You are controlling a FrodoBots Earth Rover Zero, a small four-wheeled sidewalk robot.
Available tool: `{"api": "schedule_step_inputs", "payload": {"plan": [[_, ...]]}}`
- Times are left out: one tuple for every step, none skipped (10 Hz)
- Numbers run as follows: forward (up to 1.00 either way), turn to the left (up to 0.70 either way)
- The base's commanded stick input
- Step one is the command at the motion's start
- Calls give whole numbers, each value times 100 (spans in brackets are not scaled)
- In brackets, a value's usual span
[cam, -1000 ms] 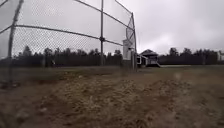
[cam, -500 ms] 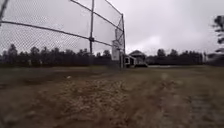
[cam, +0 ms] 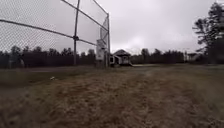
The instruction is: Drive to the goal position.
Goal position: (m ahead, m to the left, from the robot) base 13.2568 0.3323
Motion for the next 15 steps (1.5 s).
{"api": "schedule_step_inputs", "payload": {"plan": [[0,-70],[0,-70],[0,-70],[0,-70],[0,-70],[0,-70],[30,-55],[67,-37],[70,0],[70,0],[70,0],[70,0],[70,0],[70,0],[70,0]]}}
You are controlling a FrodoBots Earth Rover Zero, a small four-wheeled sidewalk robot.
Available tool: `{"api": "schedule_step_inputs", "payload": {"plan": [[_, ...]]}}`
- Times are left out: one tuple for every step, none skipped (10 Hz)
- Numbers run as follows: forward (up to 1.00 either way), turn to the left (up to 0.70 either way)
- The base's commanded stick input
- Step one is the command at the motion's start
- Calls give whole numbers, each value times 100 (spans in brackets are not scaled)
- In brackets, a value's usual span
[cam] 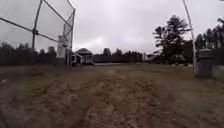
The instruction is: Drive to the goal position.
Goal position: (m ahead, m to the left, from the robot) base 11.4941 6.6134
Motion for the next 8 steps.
{"api": "schedule_step_inputs", "payload": {"plan": [[70,0],[70,0],[70,0],[70,0],[70,0],[70,0],[70,0],[70,0]]}}
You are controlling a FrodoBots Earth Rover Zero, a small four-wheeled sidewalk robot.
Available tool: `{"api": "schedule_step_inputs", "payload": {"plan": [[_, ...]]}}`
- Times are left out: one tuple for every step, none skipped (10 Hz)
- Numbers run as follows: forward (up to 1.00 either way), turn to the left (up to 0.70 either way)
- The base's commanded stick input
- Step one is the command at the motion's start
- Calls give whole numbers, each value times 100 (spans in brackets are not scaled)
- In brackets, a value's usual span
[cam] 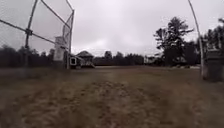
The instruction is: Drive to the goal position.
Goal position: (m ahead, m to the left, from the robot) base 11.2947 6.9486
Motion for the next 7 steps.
{"api": "schedule_step_inputs", "payload": {"plan": [[70,0],[70,0],[70,0],[70,0],[70,0],[70,0],[70,0]]}}
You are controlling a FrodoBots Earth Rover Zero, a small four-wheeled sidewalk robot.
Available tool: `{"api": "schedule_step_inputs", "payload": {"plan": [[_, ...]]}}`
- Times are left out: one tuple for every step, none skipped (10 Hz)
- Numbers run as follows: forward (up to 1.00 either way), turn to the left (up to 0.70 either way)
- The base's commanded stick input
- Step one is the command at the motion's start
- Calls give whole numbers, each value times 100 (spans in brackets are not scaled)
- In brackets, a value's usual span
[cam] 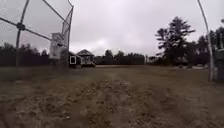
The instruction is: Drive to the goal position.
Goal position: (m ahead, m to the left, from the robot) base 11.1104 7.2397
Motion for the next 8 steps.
{"api": "schedule_step_inputs", "payload": {"plan": [[70,0],[70,0],[70,0],[70,0],[70,0],[70,0],[70,0],[70,0]]}}
